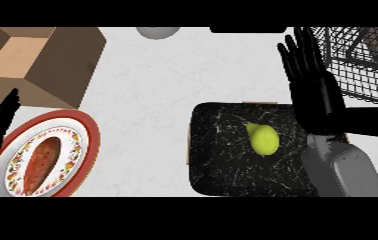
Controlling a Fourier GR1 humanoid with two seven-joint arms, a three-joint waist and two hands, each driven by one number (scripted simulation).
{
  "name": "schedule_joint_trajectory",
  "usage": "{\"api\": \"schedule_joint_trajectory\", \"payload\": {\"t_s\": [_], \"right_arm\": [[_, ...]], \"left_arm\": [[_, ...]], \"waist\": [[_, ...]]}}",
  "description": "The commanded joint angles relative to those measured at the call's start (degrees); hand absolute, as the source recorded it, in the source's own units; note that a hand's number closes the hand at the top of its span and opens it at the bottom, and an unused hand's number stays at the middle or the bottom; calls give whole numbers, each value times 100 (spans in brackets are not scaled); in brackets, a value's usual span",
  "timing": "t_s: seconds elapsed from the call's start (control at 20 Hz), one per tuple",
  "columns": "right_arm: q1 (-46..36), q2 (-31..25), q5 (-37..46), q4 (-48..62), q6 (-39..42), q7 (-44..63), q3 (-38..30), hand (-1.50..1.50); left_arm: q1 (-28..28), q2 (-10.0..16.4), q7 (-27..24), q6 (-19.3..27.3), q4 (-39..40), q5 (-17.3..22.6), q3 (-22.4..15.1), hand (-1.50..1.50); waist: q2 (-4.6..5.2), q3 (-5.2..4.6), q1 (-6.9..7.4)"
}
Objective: Pick the pear from the tray and place it in the tiered basket
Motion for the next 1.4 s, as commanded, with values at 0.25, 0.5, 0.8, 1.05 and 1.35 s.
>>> {"api": "schedule_joint_trajectory", "payload": {"t_s": [0.25, 0.5, 0.8, 1.05, 1.35], "right_arm": [[-833, -114, -1899, 1415, 2395, 1349, 194, 150], [-498, 66, -2912, 2280, 2864, 2602, 220, -150], [-1288, -912, -4592, 2967, 4993, 3671, -591, -150], [-2038, -1965, -4413, 3179, 6712, 4184, -555, -150], [-2990, -2435, -3671, 2606, 8382, 4178, -152, -150]], "left_arm": [[-942, -1433, 1, 206, -820, 416, -662, 0], [-943, -1883, 124, 286, -777, 403, -1016, 0], [-1037, -2280, 424, 679, -906, 157, -1325, 0], [-1186, -2346, 614, 715, -811, 117, -1372, 0], [-1353, -2477, 664, 861, -708, -88, -1510, 0]], "waist": [[177, -88, 259], [206, -76, 218], [65, -74, 184], [61, -84, 247], [25, -97, 321]]}}
